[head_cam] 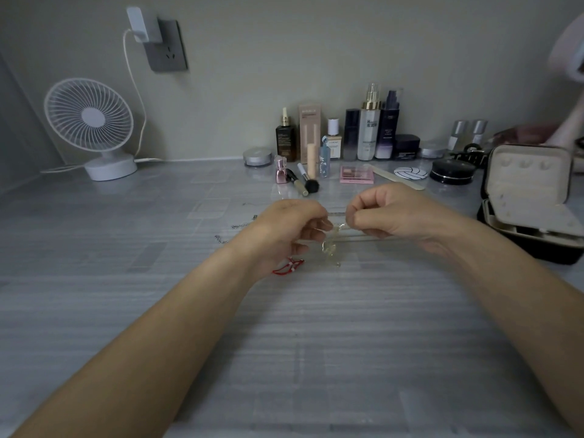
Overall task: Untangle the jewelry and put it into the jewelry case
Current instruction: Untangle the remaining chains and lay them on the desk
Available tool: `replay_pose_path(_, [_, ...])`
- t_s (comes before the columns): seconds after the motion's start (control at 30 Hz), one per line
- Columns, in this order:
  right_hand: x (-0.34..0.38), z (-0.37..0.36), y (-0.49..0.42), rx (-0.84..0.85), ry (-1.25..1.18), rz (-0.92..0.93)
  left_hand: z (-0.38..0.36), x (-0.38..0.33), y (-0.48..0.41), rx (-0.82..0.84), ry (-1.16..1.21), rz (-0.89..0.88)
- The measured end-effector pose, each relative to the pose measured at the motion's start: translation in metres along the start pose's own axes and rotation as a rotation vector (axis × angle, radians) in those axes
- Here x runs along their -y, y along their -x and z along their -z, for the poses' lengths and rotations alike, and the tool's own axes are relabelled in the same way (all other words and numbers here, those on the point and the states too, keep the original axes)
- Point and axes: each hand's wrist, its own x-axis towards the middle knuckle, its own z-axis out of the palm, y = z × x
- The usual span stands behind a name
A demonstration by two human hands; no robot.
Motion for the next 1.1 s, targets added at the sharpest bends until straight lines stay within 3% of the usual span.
replay_pose_path(0.3, [0.0, -0.001, -0.002, 0.028, -0.103, -0.022, 0.005, 0.002, -0.003, 0.081, 0.215, 0.079])
replay_pose_path(0.4, [-0.001, -0.001, -0.003, -0.01, -0.314, -0.029, 0.006, 0.002, -0.004, 0.061, 0.26, 0.089])
replay_pose_path(0.57, [-0.001, -0.005, -0.004, 0.077, -0.729, -0.05, 0.004, 0.007, -0.006, 0.045, 0.253, 0.11])
replay_pose_path(0.63, [-0.002, -0.005, -0.003, 0.107, -0.702, -0.049, 0.005, 0.007, -0.007, 0.04, 0.287, 0.112])
replay_pose_path(0.77, [-0.005, -0.01, -0.002, 0.129, -0.331, -0.03, 0.003, 0.006, -0.006, 0.053, 0.373, 0.065])
replay_pose_path(0.83, [-0.005, -0.013, -0.002, 0.102, -0.265, -0.008, 0.002, 0.005, -0.005, 0.067, 0.367, 0.04])
replay_pose_path(0.93, [-0.005, -0.013, -0.004, 0.068, -0.321, -0.014, 0.0, 0.007, -0.004, 0.064, 0.327, 0.021])
replay_pose_path(1.1, [-0.002, -0.009, -0.006, 0.043, -0.639, -0.057, 0.002, 0.01, -0.005, 0.087, 0.245, 0.006])
